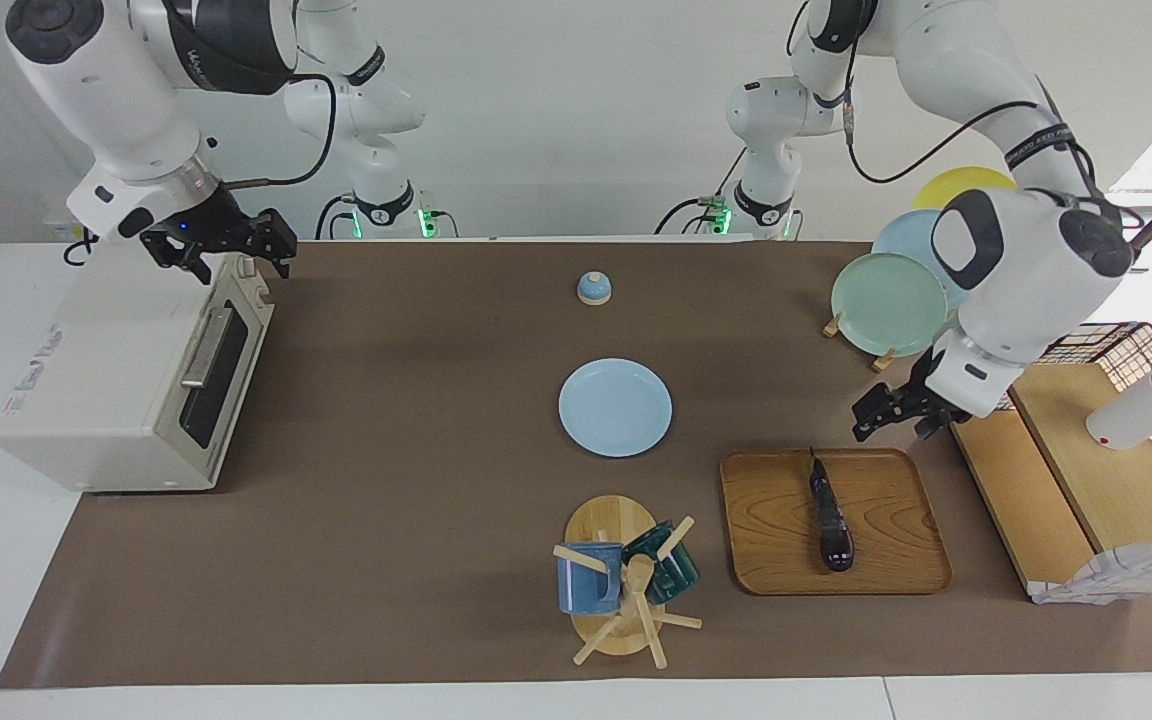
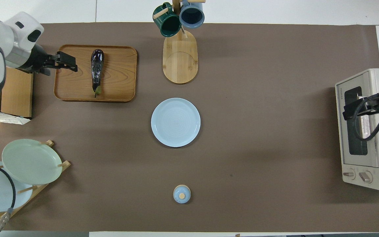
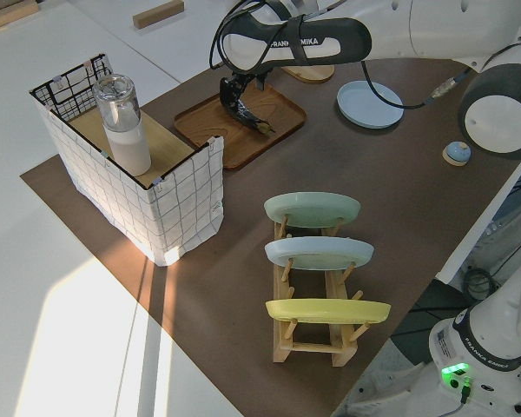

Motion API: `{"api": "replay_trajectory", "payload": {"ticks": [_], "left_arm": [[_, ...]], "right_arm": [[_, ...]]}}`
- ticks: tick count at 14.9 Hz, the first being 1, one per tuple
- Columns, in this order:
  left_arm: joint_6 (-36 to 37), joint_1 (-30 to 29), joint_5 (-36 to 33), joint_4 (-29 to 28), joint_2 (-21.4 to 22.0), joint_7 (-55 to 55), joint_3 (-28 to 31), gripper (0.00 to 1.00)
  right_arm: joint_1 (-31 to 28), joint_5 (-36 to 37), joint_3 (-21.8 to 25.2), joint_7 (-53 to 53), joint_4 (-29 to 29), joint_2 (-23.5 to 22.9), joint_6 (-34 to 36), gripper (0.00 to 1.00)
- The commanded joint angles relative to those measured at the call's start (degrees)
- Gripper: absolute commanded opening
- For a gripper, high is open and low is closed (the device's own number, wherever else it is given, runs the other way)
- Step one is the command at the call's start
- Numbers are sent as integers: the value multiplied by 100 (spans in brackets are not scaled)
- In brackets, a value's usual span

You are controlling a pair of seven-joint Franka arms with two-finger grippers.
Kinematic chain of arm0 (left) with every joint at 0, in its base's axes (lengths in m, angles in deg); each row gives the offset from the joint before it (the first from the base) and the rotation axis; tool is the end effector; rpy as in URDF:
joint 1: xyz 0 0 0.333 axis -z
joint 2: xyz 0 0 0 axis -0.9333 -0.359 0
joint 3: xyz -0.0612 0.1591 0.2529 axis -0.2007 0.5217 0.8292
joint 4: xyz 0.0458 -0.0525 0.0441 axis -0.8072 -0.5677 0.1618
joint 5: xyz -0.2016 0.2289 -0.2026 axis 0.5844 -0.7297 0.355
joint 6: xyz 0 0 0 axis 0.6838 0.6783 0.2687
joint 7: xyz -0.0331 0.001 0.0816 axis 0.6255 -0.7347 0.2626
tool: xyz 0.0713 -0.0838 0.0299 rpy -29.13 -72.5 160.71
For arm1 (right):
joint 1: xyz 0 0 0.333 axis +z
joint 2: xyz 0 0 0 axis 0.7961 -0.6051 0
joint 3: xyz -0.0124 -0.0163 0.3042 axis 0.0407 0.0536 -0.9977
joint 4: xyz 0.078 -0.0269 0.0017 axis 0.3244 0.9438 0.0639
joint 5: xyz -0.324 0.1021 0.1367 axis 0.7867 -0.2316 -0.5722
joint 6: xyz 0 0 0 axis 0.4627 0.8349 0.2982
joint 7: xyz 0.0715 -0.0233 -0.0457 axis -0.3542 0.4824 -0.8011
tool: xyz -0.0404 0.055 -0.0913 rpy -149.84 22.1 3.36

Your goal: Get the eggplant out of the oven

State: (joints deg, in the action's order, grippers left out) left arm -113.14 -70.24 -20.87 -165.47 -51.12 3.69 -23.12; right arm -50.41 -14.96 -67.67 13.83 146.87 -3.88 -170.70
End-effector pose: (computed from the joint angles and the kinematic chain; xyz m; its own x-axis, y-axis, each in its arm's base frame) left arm 0.6260 -0.0554 0.4840 0.9990 0.0142 0.0427 0.0084 -0.9911 0.1331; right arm 0.5132 -0.0196 0.5753 0.9841 0.0946 -0.1505 0.0977 -0.9951 0.0138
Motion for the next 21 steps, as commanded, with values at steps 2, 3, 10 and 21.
{"api": "replay_trajectory", "payload": {"ticks": [2, 3, 10, 21], "left_arm": [[764, -30, -70, -173, 877, -126, 102, 100], [984, -30, -79, -182, 1062, -126, 145, 100], [2522, 23, -307, -295, 1924, -99, 234, 100], [2401, 445, -334, -709, 2180, -56, 462, 100]], "right_arm": [[-42, -128, 3, 75, 53, 90, -48, 100], [-51, -128, 3, 74, 62, 99, -39, 100], [-42, -128, -6, 74, 97, 117, -30, 100], [-34, -128, -6, 74, 97, 117, -30, 100]]}}
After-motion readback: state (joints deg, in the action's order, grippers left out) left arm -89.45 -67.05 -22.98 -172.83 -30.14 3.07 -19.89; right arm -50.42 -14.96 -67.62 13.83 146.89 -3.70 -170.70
